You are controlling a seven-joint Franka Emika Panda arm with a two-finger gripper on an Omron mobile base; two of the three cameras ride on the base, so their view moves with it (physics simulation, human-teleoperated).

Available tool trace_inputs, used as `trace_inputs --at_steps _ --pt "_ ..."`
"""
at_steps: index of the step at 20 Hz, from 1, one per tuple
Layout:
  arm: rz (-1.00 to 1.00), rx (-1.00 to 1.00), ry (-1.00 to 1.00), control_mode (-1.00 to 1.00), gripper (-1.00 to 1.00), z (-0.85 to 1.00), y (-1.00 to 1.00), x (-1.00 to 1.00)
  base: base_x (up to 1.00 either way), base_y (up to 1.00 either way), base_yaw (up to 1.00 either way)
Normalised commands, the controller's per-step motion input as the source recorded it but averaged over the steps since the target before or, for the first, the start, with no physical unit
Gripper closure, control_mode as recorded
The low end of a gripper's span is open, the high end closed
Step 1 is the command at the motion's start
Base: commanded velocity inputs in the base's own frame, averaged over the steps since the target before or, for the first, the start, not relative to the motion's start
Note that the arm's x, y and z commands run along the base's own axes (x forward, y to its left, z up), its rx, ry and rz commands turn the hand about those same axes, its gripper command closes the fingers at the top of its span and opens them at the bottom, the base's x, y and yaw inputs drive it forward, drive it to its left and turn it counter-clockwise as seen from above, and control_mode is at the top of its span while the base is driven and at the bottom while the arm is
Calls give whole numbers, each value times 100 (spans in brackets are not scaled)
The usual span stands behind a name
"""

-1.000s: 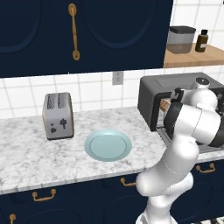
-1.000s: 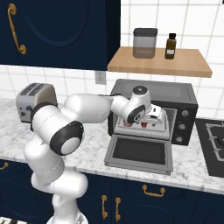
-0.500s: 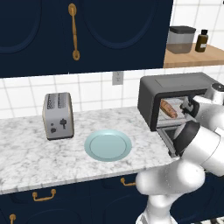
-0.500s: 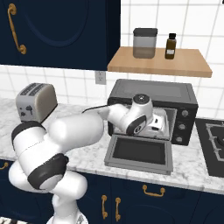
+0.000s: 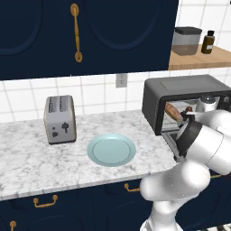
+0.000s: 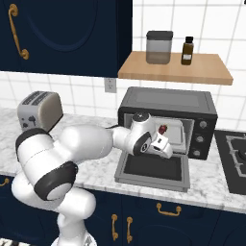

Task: Pick up the kebab skewer and baguette bread, and place them inside the toaster oven. Close the toaster oven door and start by setting the timer.

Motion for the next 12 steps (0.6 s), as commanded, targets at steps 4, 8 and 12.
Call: trace_inputs --at_steps 4,8,12 --pt "-16 3 0 -100 -100 -8 -4 51 0 0 0" --pt "-14 2 0 -100 -100 -3 -7 60 0 0 0" --pt "-12 3 0 -100 -100 -1 -1 44 0 0 0"
